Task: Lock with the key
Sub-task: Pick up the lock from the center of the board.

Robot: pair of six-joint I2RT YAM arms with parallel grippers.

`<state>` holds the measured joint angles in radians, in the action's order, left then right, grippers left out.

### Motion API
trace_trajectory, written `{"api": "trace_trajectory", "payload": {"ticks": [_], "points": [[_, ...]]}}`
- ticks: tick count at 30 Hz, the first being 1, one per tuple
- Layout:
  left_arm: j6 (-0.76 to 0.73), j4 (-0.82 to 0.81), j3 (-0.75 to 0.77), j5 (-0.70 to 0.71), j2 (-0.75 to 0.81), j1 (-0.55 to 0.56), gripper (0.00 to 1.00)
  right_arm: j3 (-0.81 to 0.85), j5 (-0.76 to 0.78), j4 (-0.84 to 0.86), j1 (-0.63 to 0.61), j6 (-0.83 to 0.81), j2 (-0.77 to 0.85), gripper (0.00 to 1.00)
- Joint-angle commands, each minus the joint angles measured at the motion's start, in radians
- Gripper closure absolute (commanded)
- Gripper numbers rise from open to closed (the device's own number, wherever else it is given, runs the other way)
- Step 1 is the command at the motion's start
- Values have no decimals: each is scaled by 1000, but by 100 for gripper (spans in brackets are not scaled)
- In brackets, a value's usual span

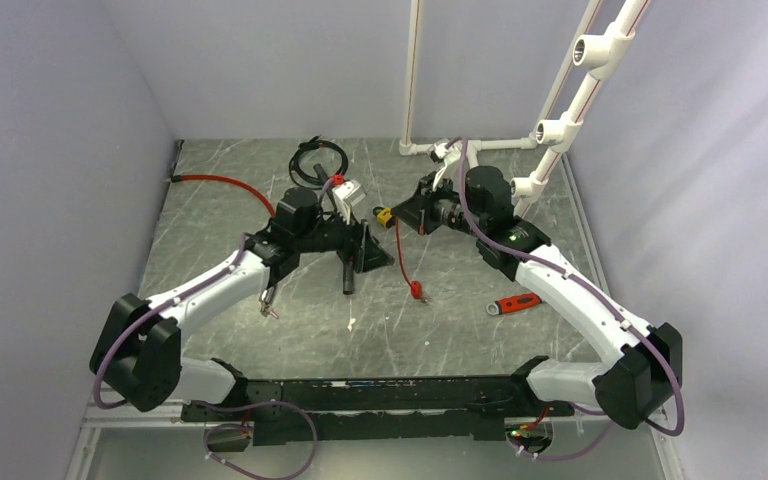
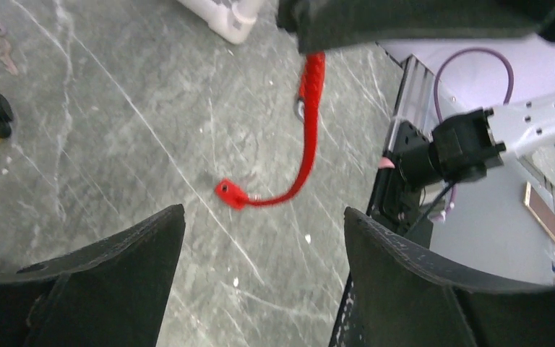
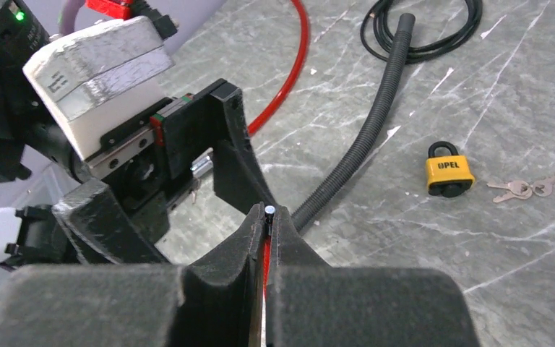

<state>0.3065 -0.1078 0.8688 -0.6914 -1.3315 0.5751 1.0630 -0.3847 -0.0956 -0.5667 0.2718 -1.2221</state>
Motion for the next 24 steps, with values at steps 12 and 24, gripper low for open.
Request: {"api": "trace_trajectory", "payload": {"ticks": [12, 24], "points": [[118, -151, 113, 213, -49, 37, 36, -43, 93, 175, -39, 153, 27, 100], [195, -81, 157, 70, -65, 36, 100, -40, -4, 212, -37, 134, 29, 70]]}}
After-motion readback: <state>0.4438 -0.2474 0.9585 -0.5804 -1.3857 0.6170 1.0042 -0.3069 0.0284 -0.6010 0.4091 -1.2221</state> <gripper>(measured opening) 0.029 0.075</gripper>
